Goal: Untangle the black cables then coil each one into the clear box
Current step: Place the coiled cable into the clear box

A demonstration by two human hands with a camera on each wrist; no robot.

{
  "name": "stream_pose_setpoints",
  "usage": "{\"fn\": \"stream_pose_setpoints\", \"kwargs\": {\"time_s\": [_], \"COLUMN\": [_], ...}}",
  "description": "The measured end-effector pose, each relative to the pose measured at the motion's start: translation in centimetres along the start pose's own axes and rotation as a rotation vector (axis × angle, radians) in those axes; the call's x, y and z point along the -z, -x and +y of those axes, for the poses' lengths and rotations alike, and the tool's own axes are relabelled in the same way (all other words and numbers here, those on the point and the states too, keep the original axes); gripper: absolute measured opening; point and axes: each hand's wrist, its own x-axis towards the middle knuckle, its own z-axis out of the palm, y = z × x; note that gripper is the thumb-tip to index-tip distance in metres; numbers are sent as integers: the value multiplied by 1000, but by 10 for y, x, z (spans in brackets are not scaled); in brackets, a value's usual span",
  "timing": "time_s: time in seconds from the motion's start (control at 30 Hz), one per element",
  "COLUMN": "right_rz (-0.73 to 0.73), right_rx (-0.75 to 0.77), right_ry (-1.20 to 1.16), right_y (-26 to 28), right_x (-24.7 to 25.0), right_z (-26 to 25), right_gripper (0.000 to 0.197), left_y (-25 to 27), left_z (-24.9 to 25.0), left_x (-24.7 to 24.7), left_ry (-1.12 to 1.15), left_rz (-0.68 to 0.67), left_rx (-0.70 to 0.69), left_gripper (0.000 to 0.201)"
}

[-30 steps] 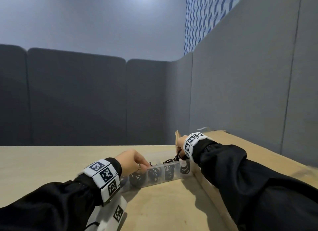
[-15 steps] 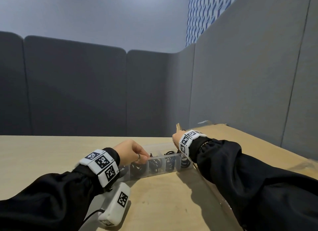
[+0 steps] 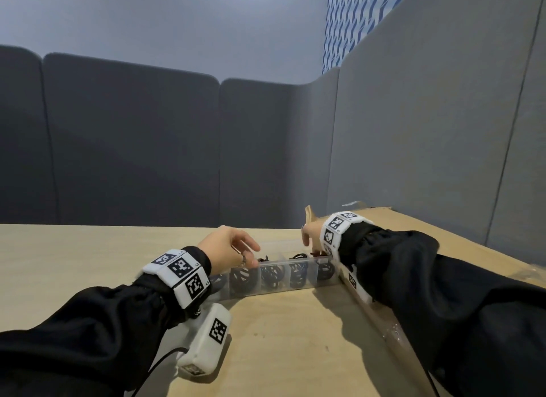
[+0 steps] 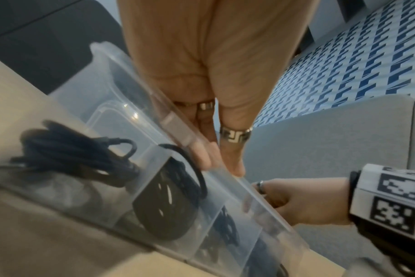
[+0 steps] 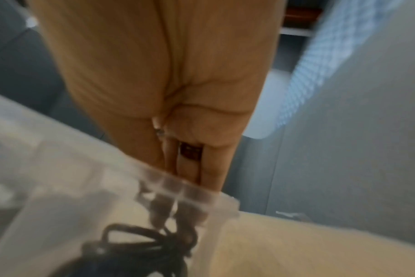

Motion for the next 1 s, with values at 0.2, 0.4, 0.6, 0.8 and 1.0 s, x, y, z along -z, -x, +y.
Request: {"fn": "stream_pose_setpoints", "kwargs": {"time_s": [0.2, 0.4, 0.6, 0.8, 1.0], "right_rz": [84, -107, -7, -60, 41], "right_rx": [-106, 7, -31, -55, -120], "right_ry": [-381, -390, -116, -61, -169], "right_y": [17, 21, 6, -14, -16], "right_x": [-4, -10, -19, -17, -25], "right_z": [24, 25, 10, 24, 19], "right_gripper": [21, 18, 48, 76, 83], "left_y": [27, 50, 47, 41, 34], "left_z": [-7, -25, -25, -24, -30], "left_x": [50, 54, 41, 44, 50], "left_ry": [-326, -156, 133, -174, -209], "left_rz": [251, 11, 114, 20, 48], "left_rx": [66, 349, 333, 285, 269], "left_gripper": [21, 48, 31, 15, 10]}}
